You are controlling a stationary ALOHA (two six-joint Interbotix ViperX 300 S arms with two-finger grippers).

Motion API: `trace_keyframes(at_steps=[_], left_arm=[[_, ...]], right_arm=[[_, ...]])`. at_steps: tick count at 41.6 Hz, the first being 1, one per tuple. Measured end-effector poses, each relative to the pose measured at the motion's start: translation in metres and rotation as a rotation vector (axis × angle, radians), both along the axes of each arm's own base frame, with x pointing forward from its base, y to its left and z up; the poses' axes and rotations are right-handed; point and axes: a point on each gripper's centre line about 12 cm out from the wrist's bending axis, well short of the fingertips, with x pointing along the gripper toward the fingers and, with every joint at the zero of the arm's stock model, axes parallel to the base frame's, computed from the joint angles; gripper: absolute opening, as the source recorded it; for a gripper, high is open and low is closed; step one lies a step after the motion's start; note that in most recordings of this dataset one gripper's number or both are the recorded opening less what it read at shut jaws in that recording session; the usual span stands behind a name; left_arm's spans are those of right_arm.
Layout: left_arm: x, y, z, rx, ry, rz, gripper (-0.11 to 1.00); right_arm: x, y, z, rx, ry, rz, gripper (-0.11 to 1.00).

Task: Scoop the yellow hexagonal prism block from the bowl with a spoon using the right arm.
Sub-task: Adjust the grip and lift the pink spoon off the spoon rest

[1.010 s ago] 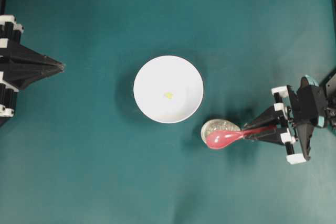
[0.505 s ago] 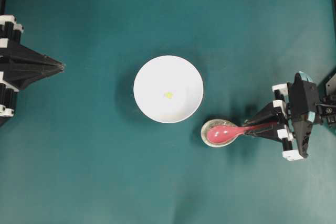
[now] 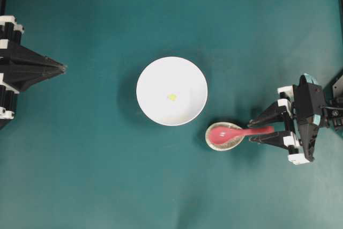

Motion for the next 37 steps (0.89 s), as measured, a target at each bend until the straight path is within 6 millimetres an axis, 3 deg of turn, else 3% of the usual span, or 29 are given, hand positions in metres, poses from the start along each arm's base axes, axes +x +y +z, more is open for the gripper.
trace_keyframes(at_steps=[15,37], left_arm=[[0.0,0.0,0.0,0.0,0.002,0.0,-0.01],[0.0,0.0,0.0,0.0,-0.003,0.0,-0.01]], right_arm=[[-0.003,-0.001,-0.005,-0.026,-0.004,0.014,0.47],[0.001,-0.001,-0.038,-0.115,-0.063,0.031,0.47]])
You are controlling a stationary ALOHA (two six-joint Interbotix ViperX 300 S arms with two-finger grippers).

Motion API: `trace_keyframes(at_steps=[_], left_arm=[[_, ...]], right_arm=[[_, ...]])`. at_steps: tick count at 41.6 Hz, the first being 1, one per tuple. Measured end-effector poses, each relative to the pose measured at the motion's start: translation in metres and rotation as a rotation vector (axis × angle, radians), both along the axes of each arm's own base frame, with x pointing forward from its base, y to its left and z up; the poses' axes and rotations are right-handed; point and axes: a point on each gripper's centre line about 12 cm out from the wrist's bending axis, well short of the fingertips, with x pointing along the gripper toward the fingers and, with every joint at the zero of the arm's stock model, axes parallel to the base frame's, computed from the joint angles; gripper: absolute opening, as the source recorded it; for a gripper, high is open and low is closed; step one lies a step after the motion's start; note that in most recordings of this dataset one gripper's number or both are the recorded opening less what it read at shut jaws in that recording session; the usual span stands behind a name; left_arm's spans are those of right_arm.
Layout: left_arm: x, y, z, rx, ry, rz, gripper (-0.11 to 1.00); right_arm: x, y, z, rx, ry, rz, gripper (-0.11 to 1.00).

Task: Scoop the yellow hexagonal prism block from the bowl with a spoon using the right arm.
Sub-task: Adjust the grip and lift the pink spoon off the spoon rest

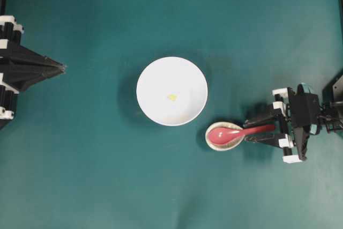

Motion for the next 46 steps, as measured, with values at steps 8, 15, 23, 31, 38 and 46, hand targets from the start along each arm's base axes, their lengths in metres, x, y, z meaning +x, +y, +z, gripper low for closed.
trace_keyframes(at_steps=[8,15,23,31,38,46], left_arm=[[0.0,0.0,-0.0002,0.0,0.002,0.0,-0.01],[0.0,0.0,-0.0002,-0.002,0.002,0.0,-0.01],[0.0,0.0,-0.0002,0.0,0.002,0.0,-0.01],[0.0,0.0,0.0,0.0,0.0,0.0,-0.01],[0.0,-0.0001,0.0,0.001,0.0,0.0,-0.01],[0.0,0.0,-0.0002,0.0,0.002,0.0,-0.01]], right_arm=[[-0.0015,0.0006,-0.0049,-0.01,0.004,0.007,0.47],[-0.0045,-0.0008,-0.0063,-0.016,0.003,0.006,0.47],[-0.0058,-0.0012,-0.0063,-0.015,0.001,0.005,0.47],[-0.0062,0.001,-0.0061,-0.017,-0.001,0.016,0.45],[-0.0062,0.001,-0.0061,-0.017,-0.001,0.016,0.34],[-0.0062,0.0014,-0.0058,-0.015,-0.004,0.017,0.24]])
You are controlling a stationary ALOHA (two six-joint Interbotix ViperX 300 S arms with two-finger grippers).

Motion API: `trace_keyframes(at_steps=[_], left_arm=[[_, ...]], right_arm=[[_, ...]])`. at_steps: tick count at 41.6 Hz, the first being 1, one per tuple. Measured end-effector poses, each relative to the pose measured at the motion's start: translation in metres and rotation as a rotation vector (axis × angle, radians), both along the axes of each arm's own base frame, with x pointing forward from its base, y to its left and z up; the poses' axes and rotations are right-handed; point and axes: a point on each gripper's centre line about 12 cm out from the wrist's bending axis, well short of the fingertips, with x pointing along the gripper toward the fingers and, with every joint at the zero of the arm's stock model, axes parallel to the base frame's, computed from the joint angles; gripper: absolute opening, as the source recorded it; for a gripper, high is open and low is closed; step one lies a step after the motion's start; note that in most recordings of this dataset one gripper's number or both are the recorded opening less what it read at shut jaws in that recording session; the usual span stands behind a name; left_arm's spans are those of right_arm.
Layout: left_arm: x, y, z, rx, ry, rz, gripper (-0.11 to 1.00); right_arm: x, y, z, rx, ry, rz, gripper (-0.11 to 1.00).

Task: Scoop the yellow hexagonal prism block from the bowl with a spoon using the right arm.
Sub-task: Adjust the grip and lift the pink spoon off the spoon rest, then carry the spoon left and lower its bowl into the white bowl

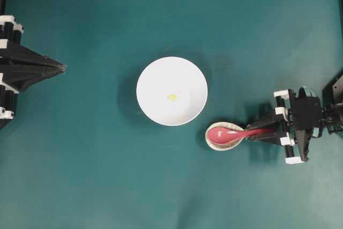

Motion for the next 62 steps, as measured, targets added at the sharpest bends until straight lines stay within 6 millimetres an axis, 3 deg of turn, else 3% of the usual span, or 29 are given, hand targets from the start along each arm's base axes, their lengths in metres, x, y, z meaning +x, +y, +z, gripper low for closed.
trace_keyframes(at_steps=[13,37,62], left_arm=[[0.0,0.0,0.0,0.001,-0.002,0.0,-0.01],[0.0,0.0,0.0,0.001,0.002,0.0,-0.01],[0.001,0.0,-0.002,0.0,0.014,0.0,-0.01]], right_arm=[[0.001,0.0,0.004,0.014,-0.018,-0.003,0.24],[0.017,0.005,0.072,0.079,-0.029,0.02,0.24],[0.068,-0.035,0.131,0.056,0.221,-0.059,0.24]])
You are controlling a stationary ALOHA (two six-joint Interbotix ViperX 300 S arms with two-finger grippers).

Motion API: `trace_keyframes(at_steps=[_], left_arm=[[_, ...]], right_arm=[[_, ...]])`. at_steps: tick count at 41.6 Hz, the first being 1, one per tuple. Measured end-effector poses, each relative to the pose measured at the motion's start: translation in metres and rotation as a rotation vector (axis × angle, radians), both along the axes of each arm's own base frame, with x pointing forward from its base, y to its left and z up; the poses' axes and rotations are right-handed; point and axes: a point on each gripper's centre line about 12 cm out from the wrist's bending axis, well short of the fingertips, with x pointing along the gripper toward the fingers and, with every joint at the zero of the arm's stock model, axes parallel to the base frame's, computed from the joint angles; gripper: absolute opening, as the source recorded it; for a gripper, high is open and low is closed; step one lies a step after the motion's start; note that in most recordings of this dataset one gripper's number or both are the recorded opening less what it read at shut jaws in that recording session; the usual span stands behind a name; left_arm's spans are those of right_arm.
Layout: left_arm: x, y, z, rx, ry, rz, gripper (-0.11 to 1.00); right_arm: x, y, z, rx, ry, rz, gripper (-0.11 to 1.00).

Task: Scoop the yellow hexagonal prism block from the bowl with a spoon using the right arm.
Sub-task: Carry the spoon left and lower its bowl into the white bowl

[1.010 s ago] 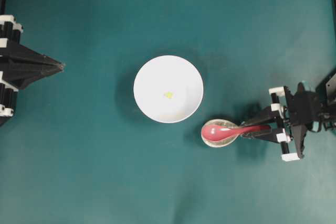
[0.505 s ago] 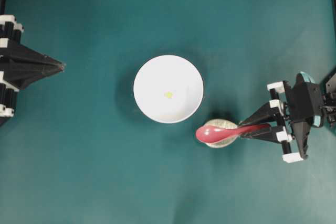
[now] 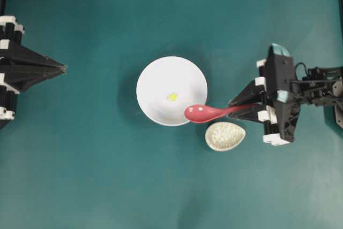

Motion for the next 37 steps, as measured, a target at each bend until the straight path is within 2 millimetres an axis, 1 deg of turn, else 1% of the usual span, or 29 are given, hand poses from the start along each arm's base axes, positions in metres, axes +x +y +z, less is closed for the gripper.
trace_keyframes(at_steps=[9,14,26,31,37], left_arm=[[0.0,0.0,0.0,0.002,0.003,0.0,-0.01],[0.0,0.0,-0.001,0.002,0.005,0.0,-0.01],[0.0,0.0,-0.003,0.0,0.021,0.0,-0.01],[0.0,0.0,-0.003,0.002,0.023,0.0,-0.01],[0.0,0.0,-0.003,0.0,0.025,0.0,-0.01]], right_arm=[[0.019,-0.012,0.022,0.02,0.09,-0.011,0.24],[0.031,-0.019,0.027,0.03,0.171,-0.012,0.24],[0.058,-0.038,0.025,0.035,0.397,-0.004,0.24],[0.069,-0.04,0.023,0.022,0.486,0.02,0.24],[0.076,-0.041,0.02,0.008,0.58,0.042,0.24]])
